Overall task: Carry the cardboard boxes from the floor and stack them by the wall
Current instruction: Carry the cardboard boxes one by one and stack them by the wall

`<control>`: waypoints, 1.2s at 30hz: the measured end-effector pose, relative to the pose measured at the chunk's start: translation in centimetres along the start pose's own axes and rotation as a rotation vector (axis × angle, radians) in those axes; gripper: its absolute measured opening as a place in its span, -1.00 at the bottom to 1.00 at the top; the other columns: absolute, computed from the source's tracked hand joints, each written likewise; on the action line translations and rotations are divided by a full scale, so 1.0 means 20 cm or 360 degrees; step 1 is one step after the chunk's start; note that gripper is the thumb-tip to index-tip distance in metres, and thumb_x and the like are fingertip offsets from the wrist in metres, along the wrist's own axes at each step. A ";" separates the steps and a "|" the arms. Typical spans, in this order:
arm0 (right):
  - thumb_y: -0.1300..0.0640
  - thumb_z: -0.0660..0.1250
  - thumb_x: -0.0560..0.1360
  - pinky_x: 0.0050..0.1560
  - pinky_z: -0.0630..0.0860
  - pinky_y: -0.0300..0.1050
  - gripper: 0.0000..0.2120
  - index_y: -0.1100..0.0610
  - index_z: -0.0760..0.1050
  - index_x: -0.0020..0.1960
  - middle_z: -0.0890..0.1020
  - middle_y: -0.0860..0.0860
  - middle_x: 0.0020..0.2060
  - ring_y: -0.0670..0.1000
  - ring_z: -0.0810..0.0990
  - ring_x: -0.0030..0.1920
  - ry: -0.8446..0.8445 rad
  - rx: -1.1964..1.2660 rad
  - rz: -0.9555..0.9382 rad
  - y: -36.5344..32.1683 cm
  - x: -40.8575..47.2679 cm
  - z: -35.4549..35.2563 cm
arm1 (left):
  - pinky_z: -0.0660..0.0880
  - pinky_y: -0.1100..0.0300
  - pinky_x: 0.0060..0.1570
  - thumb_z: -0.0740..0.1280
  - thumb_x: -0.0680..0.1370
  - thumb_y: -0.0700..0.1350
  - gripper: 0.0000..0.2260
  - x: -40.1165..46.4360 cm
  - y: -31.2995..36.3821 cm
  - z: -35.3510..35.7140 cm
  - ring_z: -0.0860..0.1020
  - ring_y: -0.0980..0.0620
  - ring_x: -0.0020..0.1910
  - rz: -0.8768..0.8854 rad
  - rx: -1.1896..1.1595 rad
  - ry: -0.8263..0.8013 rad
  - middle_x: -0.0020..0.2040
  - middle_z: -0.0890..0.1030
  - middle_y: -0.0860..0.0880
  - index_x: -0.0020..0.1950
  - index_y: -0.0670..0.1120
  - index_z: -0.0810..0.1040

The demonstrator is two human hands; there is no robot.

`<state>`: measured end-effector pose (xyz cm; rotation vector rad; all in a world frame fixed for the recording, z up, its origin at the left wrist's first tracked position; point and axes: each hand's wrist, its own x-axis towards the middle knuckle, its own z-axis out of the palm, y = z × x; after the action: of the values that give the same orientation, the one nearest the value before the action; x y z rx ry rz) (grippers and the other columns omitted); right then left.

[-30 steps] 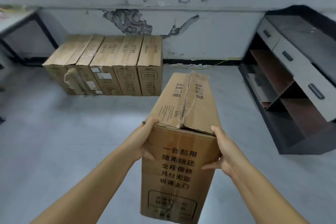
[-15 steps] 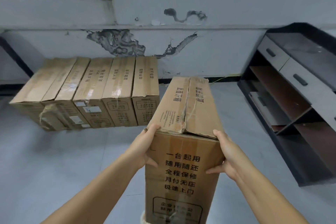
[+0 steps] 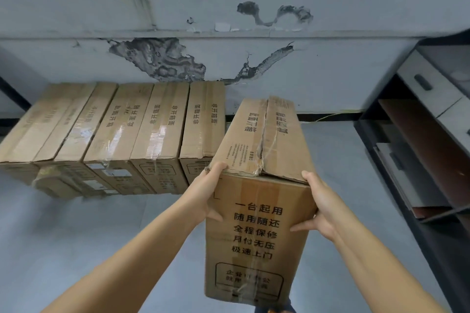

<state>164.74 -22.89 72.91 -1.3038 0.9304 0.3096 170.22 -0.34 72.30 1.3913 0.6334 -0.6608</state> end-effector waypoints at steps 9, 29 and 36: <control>-0.18 0.19 0.53 -0.30 0.61 0.24 -0.67 -0.17 0.37 0.27 0.47 0.01 0.20 0.14 0.47 0.17 -0.0226 -0.0252 0.0029 -0.64 0.98 0.03 | 0.60 -0.18 -0.25 0.31 0.50 0.14 -0.72 0.73 0.41 0.40 0.54 -0.03 0.02 -0.0082 -0.0186 0.0225 0.09 0.55 0.01 0.17 0.10 0.46; 0.19 0.20 0.58 0.00 0.57 0.04 -0.62 -0.14 0.41 0.32 0.60 -0.14 0.12 -0.04 0.58 0.13 -0.0174 -0.0430 0.0289 0.17 2.34 0.16 | 0.47 0.01 0.08 0.17 0.53 -0.18 -0.82 2.07 -0.36 0.44 0.54 -0.09 0.05 -0.0702 -0.0798 0.0448 0.07 0.58 -0.16 0.04 -0.11 0.53; 0.27 0.13 0.58 -0.07 0.59 0.08 -0.48 -0.13 0.25 0.46 0.49 -0.11 0.29 0.04 0.52 0.21 -0.0219 -0.0425 0.0173 -0.07 2.64 0.42 | 0.39 -0.04 0.20 0.14 0.58 -0.17 -0.89 2.34 0.00 0.31 0.50 -0.15 0.00 -0.0523 -0.1436 0.0475 0.00 0.48 -0.22 0.00 -0.19 0.40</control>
<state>201.74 -31.13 35.18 -1.4571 0.8651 0.6174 201.67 -8.83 38.12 0.5383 1.2296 -0.3322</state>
